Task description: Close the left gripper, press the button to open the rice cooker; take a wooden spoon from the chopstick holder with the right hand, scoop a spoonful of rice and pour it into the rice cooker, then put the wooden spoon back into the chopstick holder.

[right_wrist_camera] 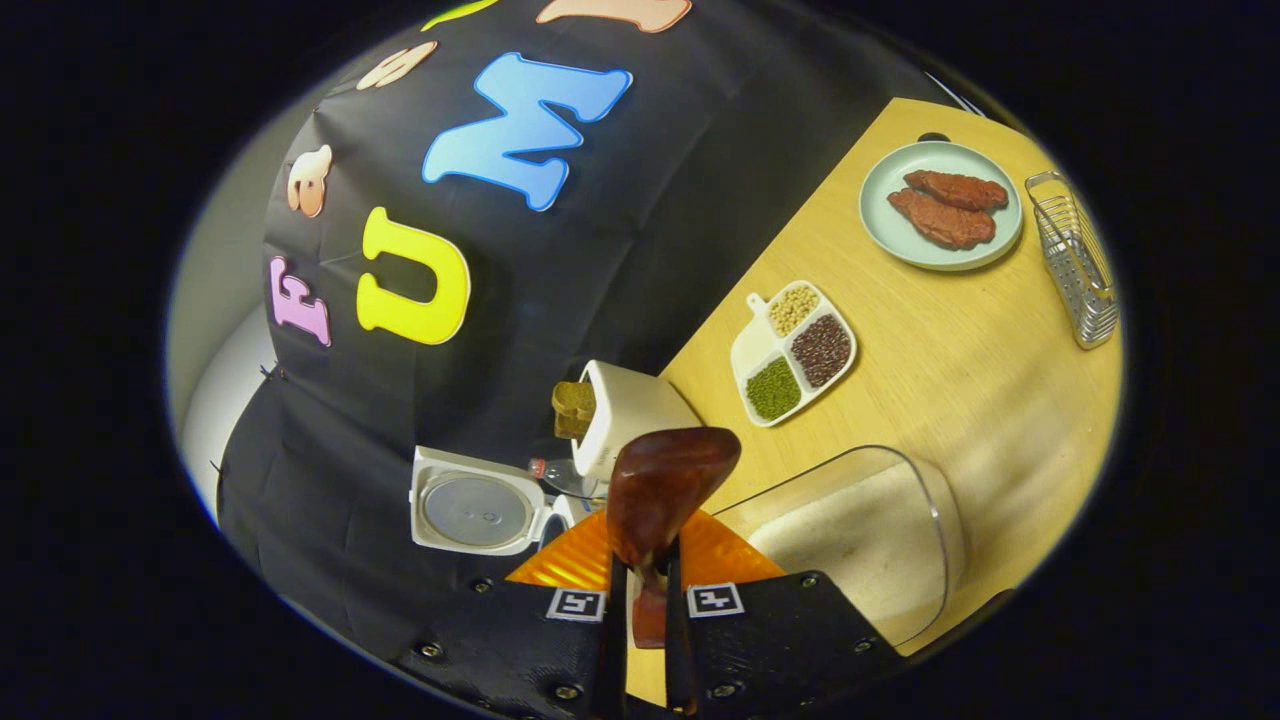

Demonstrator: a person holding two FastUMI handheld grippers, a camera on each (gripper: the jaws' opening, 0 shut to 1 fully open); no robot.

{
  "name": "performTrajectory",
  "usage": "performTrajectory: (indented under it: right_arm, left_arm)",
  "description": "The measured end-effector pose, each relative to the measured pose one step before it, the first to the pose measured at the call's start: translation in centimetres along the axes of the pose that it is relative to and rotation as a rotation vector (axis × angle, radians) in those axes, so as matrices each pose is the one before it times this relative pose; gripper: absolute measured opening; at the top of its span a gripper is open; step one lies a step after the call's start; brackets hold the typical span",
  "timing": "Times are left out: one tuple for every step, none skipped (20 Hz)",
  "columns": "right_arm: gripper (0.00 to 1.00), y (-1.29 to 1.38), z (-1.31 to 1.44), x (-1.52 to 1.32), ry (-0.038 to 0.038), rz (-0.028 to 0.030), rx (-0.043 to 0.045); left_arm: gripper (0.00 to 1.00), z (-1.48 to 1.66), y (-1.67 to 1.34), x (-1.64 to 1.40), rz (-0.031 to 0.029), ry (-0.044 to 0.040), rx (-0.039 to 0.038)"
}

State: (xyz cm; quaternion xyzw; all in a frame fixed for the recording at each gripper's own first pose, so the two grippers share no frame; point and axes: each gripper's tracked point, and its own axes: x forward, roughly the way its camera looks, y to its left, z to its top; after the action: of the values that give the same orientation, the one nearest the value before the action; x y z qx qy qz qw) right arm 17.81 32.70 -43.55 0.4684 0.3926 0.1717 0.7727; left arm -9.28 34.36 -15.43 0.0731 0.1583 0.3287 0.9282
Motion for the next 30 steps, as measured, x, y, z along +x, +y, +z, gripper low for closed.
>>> performTrajectory:
  right_arm:
    - [0.15,1.777,-0.443,0.242,0.00564,0.03476,0.02828]
    - [0.15,1.629,-0.542,0.408,0.00949,0.02625,0.01552]
    - [0.15,1.552,-0.574,0.438,0.00837,0.02793,0.00577]
    - [0.15,1.545,-0.559,0.782,0.0089,0.02339,-0.00107]
    - [0.15,1.541,-0.834,0.93,0.01331,0.02657,-0.00224]
    - [0.15,1.304,-0.673,1.092,0.01028,0.0192,-0.00462]
    - [0.15,1.226,-0.633,1.195,0.01004,0.01028,-0.01852]
    - [0.15,1.071,-0.754,1.319,0.01192,0.0029,-0.03302]
    - [0.15,1.032,-0.688,1.259,0.00884,0.00461,-0.04253]
    - [0.15,1.121,-0.52,1.472,0.00528,0.00783,-0.04624]
    - [0.15,0.934,-0.731,1.352,0.01335,0.00623,-0.04205]
    - [0.15,0.647,-0.623,1.601,0.00905,0.00099,-0.03901]
    - [0.15,0.27,-0.598,1.633,0.00699,-0.009,-0.04933]
    - [0.15,-0.003,-0.678,1.717,0.01249,-0.01396,-0.04914]
    - [0.15,-0.123,-0.751,1.543,0.007,-0.01682,-0.05368]
    - [0.15,0.069,-0.602,1.306,0.00284,-0.01092,-0.05896]
    - [0.15,-0.077,-0.873,1.163,0.01562,-0.01362,-0.0651]
    - [0.15,0.146,-0.74,1.075,0.01538,-0.00809,-0.05371]
    - [0.15,0.157,-0.863,1.109,0.01269,-0.00854,-0.05031]
    - [0.15,0.033,-0.713,0.85,0.01222,-0.00364,-0.04549]
    - [0.15,0.179,-0.599,0.967,0.00947,-0.00644,-0.04397]
    - [0.15,-0.035,-0.563,0.851,0.01361,-0.00783,-0.05589]
    - [0.15,0.042,-0.629,0.61,0.01233,-0.00281,-0.05426]
    - [0.15,0.23,-0.258,0.465,0.00815,-0.0004,-0.06036]
    - [0.15,0.102,-0.314,0.549,0.01106,0.00464,-0.06027]
    - [0.15,0.01,-0.414,0.378,0.01133,0.00754,-0.06576]
    - [0.15,0.289,-0.624,0.357,0.01522,0.01166,-0.06705]
    - [0.15,0.356,-0.737,0.199,0.02216,0.01418,-0.06798]
    - [0.15,0.327,-0.585,0.12,0.02462,0.01065,-0.05911]
    - [0.15,0.652,0.232,-0.026,-0.01945,0.00567,-0.0708]
  left_arm:
    - [0.93,-0.087,0.201,0.144,0.00436,0.00179,-0.00414]
    - [0.93,0.079,0.21,0.142,0.00352,-0.0001,-0.00539]
    - [0.93,-0.04,0.213,0.03,0.00387,-0.00138,-0.00348]
    - [0.93,0.109,0.243,0.039,0.00441,-0.00228,-0.0008]
    - [0.93,-0.093,0.238,0.049,0.0051,-0.00358,0.00105]
    - [0.93,0.031,0.226,0.05,0.00469,-0.00236,0.00368]
    - [0.93,-0.013,0.272,-0.148,0.00284,-0.00403,0.00312]
    - [0.93,0.013,0.176,0.035,0.00186,-0.0019,-0.00122]
    - [0.93,-0.205,0.103,0.001,0.00037,0.00081,-0.0073]
    - [0.96,-0.202,0.196,0.099,0.00535,0.00225,-0.01086]
    - [0.96,-0.129,0.298,0.116,0.00594,0.00402,-0.01302]
    - [0.93,-0.116,0.213,0.179,0.00388,0.00317,-0.0131]
    - [1.0,-0.058,0.331,0.046,0.00651,-0.00045,-0.00614]
    - [0.92,-0.057,0.48,0.225,0.01027,-0.00043,0.00112]
    - [0.92,-0.095,0.41,0.11,0.00974,-0.00076,0.00105]
    - [0.92,-0.107,0.485,0.189,0.01007,0.00127,0.00119]
    - [0.93,-0.232,0.519,0.127,0.01206,0.00418,0.00206]
    - [0.92,-0.267,0.512,0.023,0.01005,0.00363,0.00025]
    - [0.93,-0.119,0.514,0.216,0.01312,0.00387,-0.00031]
    - [0.96,-0.473,0.499,0.172,0.01159,0.00827,-0.00196]
    - [0.92,-0.595,0.464,0.102,0.01039,0.01025,-0.00478]
    - [0.93,-0.416,0.382,0.232,0.00923,0.00844,-0.00729]
    - [0.93,-0.278,0.304,0.101,0.00866,0.00562,-0.00693]
    - [0.93,-0.217,0.386,0.174,0.0092,0.00297,-0.0049]
    - [0.93,-0.329,0.339,0.2,0.00881,0.00264,-0.00391]
    - [0.92,-0.232,0.327,0.131,0.00766,0.00338,-0.00317]
    - [0.92,-0.155,0.265,0.244,0.00681,0.00279,-0.00329]
    - [0.92,-0.136,0.211,0.189,0.00609,0.00354,-0.00418]
    - [0.92,-0.116,0.07,0.256,0.00655,0.00259,-0.00533]
    - [0.93,-0.19,0.217,0.289,0.00684,0.00414,-0.00382]
